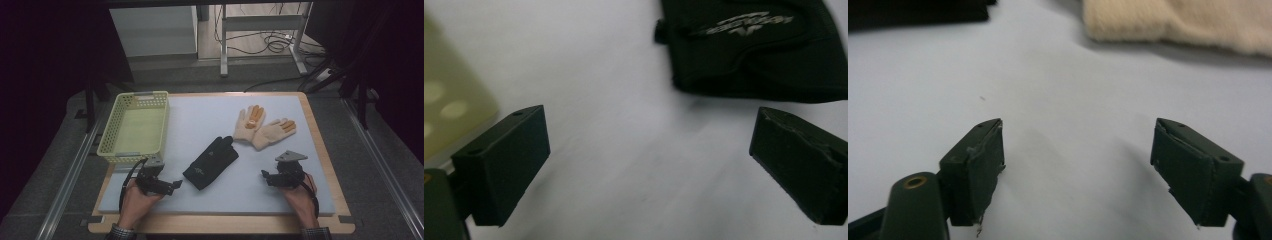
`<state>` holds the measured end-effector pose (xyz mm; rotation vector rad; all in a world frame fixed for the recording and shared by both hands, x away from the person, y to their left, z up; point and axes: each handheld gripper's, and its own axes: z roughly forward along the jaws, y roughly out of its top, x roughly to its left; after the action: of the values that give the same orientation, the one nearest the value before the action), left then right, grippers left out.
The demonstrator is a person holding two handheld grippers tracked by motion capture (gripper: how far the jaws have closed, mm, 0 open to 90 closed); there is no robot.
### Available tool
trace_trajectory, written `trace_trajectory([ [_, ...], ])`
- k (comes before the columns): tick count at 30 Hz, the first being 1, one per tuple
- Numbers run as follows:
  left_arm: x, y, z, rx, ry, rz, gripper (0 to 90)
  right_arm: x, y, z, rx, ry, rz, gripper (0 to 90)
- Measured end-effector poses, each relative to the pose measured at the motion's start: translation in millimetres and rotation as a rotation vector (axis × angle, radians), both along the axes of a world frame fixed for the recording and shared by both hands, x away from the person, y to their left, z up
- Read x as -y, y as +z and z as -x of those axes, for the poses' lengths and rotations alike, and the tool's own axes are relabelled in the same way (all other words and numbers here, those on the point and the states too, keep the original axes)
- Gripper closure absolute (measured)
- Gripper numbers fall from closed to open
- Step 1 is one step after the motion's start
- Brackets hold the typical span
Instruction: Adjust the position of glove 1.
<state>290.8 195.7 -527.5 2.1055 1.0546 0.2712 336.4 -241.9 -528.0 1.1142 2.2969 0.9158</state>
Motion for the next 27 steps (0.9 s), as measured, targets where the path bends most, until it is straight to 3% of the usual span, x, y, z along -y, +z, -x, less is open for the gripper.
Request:
trace_trajectory([
  [2, 7.2, 4.6, -0.3, 0.008, -0.022, 0.006, 2.1, 4.0, -3.0, -1.6, -0.009, -0.007, -0.036, 18.4],
  [6, 19.4, 10.6, -5.5, 0.009, -0.040, -0.006, 2.1, 3.6, -3.1, -1.6, -0.008, -0.012, -0.029, 17.7],
  [14, 67.4, 19.4, -37.7, -0.028, -0.090, -0.052, 0.1, 4.3, -3.8, -1.7, -0.008, -0.012, -0.037, 17.8],
  [21, 92.3, 18.9, -58.8, -0.059, -0.120, -0.039, 0.0, 4.3, -3.9, -1.6, -0.008, -0.012, -0.037, 17.8],
  [27, 110.6, 10.9, -67.1, -0.078, -0.139, -0.073, 0.0, 4.3, -4.0, -1.4, -0.007, -0.012, -0.037, 17.8],
])
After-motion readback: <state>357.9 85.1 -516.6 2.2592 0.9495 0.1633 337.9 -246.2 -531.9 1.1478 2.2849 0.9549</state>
